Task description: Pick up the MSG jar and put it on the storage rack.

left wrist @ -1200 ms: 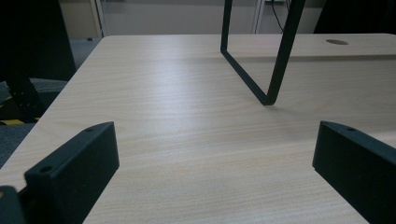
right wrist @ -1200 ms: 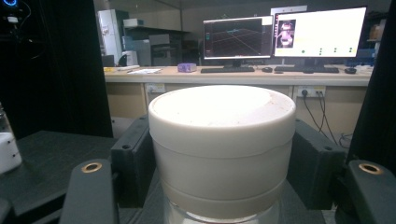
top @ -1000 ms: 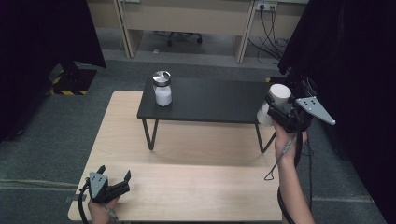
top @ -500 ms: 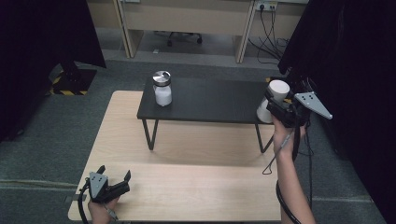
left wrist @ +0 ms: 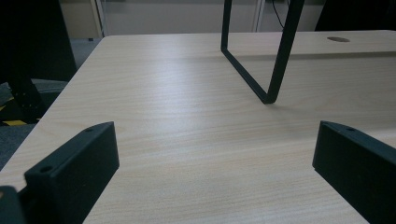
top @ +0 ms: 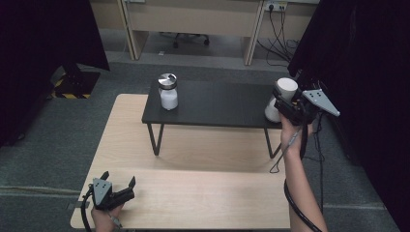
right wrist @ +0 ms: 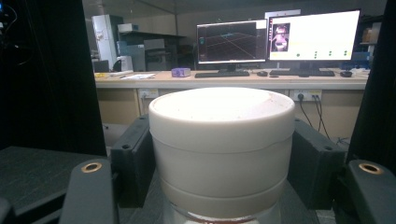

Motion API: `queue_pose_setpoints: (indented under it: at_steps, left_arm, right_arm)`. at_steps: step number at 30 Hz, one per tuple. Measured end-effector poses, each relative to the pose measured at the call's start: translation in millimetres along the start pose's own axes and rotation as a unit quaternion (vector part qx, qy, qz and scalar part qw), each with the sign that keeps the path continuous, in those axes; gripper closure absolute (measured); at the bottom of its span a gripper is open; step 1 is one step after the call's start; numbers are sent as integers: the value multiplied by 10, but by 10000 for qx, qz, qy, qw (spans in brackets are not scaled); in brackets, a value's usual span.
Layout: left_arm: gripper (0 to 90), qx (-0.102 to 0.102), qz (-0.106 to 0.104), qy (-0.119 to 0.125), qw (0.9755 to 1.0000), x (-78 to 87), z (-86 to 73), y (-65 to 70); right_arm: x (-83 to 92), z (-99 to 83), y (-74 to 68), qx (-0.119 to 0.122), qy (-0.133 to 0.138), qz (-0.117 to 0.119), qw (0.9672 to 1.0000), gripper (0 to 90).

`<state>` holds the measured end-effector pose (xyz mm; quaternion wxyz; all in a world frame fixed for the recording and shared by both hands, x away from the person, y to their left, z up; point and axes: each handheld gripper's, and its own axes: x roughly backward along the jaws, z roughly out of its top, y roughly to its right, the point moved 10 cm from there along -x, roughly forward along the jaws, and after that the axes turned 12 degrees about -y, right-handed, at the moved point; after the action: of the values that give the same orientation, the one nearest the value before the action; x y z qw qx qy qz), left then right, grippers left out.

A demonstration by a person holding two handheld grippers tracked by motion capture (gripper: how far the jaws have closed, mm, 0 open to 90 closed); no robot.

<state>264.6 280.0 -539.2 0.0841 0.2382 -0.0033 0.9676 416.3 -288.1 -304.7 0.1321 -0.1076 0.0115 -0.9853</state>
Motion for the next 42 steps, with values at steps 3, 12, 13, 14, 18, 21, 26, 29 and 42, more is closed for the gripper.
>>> queue_pose_setpoints:
  at_steps: [3, 12, 13, 14, 18, 21, 26, 29, 42]
  left_arm:
    - [0, -4, 9, 1, 10000, -2, 0, 2]
    - [0, -21, 33, -17, 10000, -5, 3, 7]
    - [0, -21, 37, -17, 10000, -6, 3, 7]
    - [0, -22, 40, -19, 10000, -6, 3, 8]
    - [0, -32, 42, -29, 10000, -8, 5, 8]
    - [0, -33, 38, -37, 10000, -10, 6, 8]
    - [0, -37, 43, -40, 10000, -11, 6, 10]
    - [0, -42, 47, -48, 10000, -13, 7, 13]
    - [0, -38, 45, -30, 10000, -9, 4, 12]
  right_arm:
    - [-38, -3, 0, 38, 27, -6, 10000, 336]
    - [-145, 22, 15, 98, 40, 17, 9999, 336]
    - [-156, 26, 15, 127, 38, 16, 9999, 336]
    - [-167, 28, 14, 138, 34, 19, 9999, 336]
    - [-208, 28, 29, 83, 57, 34, 9999, 336]
    - [-237, 32, 40, 37, 75, 48, 10000, 336]
    - [-273, 26, 54, 40, 107, 53, 9999, 336]
    - [-271, 15, 60, 22, 133, 62, 9999, 336]
    - [-253, -10, 58, 14, 170, 62, 9998, 332]
